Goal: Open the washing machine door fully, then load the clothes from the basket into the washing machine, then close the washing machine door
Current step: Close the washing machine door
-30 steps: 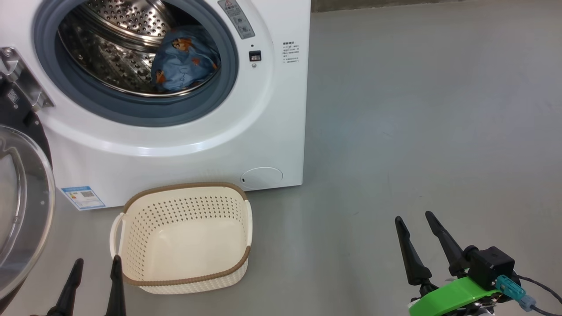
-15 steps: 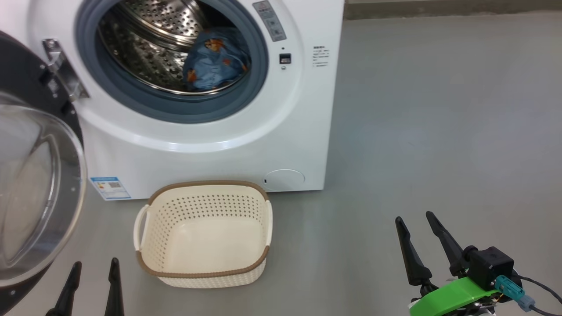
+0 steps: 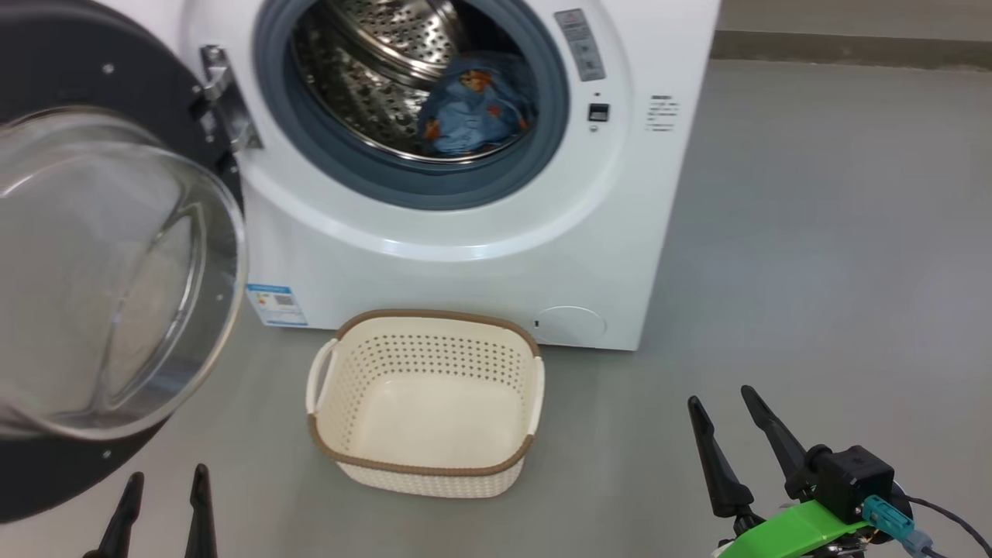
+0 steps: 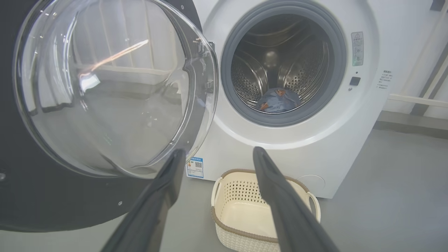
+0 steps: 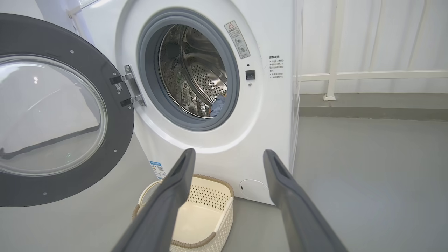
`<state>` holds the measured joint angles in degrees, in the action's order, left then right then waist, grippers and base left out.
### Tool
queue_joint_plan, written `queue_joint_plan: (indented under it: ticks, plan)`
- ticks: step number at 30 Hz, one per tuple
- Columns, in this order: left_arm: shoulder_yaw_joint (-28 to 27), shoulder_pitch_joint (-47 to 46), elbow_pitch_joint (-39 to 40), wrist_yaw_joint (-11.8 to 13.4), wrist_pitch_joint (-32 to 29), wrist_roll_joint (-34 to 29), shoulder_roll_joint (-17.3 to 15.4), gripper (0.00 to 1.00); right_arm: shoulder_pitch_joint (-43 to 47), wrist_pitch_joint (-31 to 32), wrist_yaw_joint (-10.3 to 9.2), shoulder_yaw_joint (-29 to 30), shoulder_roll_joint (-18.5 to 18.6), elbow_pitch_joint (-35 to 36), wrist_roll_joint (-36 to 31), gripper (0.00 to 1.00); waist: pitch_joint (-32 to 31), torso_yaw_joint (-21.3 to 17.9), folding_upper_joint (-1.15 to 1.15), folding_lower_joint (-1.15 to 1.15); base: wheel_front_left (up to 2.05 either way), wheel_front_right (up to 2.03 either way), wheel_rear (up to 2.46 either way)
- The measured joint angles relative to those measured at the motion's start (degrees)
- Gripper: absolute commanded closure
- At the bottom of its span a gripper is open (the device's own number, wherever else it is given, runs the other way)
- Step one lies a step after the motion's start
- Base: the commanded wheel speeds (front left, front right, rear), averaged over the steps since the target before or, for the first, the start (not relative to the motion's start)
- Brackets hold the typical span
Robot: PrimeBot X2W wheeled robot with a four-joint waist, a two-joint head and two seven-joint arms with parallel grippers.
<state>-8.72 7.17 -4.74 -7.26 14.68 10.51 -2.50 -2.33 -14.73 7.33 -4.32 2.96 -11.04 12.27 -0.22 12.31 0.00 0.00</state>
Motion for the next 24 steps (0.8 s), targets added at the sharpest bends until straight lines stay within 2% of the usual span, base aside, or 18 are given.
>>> queue_joint_plan:
  ticks: [24]
  plan:
    - [-0.7, 0.0, -1.5, 5.1, 0.0, 2.2, 0.2, 0.00, -0.1, 0.0, 0.00, -0.2, 0.0, -0.4, -0.5, 0.00, 1.2, 14.2, 0.00, 0.00, 0.00, 0.00, 0.00]
